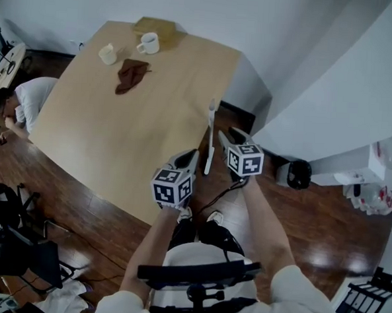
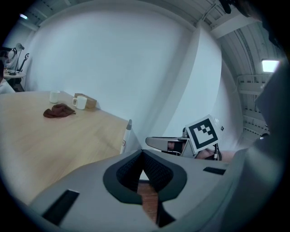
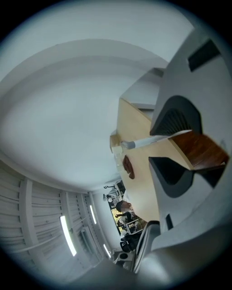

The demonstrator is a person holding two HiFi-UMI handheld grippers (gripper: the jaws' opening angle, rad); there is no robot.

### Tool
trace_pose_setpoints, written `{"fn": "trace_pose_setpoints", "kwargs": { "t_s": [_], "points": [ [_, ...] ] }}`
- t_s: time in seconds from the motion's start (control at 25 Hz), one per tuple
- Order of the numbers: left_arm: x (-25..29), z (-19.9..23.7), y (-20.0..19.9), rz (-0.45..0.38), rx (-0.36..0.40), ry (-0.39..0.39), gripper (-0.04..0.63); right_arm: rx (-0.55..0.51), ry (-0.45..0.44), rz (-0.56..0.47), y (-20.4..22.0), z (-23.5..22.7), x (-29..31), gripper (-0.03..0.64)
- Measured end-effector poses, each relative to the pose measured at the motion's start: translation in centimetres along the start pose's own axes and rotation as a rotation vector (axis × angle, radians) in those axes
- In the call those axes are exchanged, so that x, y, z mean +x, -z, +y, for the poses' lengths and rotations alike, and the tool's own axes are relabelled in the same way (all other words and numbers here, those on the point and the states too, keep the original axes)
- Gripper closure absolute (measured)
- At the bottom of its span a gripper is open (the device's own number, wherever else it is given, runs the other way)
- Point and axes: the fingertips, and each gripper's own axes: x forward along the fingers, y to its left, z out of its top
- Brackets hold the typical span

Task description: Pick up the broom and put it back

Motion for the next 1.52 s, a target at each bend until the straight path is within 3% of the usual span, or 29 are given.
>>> {"fn": "trace_pose_setpoints", "kwargs": {
  "t_s": [0.52, 0.68, 0.88, 1.12, 1.52],
  "points": [
    [1.9, 1.4, 1.8, 0.032, -0.067, -0.010, 0.606, -0.095, 0.004, 0.062, -1.1, -0.1, 10.8, 0.408],
    [1.1, 1.7, 2.0, 0.027, -0.075, -0.020, 0.606, -0.135, 0.035, 0.053, -1.3, -0.2, 10.9, 0.480],
    [-0.2, 1.4, 1.8, 0.019, -0.066, -0.017, 0.606, -0.189, 0.069, 0.018, 0.2, -0.6, 7.6, 0.495],
    [-2.1, 0.1, 1.2, -0.001, -0.041, 0.002, 0.606, -0.160, 0.140, -0.058, 1.0, -2.0, 0.7, 0.500],
    [-4.2, -2.9, -0.2, -0.042, 0.012, 0.044, 0.606, -0.186, 0.148, -0.224, -7.3, 0.4, -12.4, 0.502]
  ]
}}
